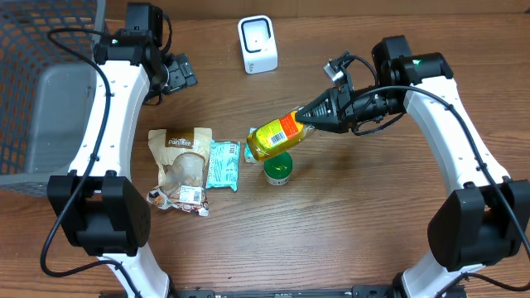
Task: Scan the item barcode
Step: 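Lift the yellow bottle and tilt it sideways with the right gripper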
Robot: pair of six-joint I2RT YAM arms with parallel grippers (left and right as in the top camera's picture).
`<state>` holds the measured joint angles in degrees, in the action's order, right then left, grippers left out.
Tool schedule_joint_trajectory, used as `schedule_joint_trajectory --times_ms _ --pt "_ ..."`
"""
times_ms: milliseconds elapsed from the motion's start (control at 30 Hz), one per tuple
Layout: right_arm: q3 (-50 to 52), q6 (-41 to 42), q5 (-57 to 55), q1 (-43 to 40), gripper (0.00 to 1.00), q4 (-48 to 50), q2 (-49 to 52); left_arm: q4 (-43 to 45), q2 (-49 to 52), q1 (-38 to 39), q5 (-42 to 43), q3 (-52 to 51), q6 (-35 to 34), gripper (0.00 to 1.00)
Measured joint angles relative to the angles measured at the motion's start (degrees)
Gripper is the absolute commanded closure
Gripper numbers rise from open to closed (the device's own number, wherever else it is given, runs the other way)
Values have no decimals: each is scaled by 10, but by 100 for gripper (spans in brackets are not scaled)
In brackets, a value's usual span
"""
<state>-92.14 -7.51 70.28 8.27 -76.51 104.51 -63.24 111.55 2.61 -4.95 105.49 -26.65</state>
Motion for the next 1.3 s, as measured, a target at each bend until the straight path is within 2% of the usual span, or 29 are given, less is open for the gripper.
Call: schedule_joint_trajectory --times_ms 567,1033,1133,1300 --pt "0 0 -2 0 85 7 0 0 0 0 0 0 0 0" --pt "0 0 -60 0 85 54 0 0 0 0 0 0 0 0" --pt "0 0 -71 0 89 61 0 0 0 0 0 0 0 0" --pt "0 0 -99 0 90 73 0 0 0 0 0 0 0 0"
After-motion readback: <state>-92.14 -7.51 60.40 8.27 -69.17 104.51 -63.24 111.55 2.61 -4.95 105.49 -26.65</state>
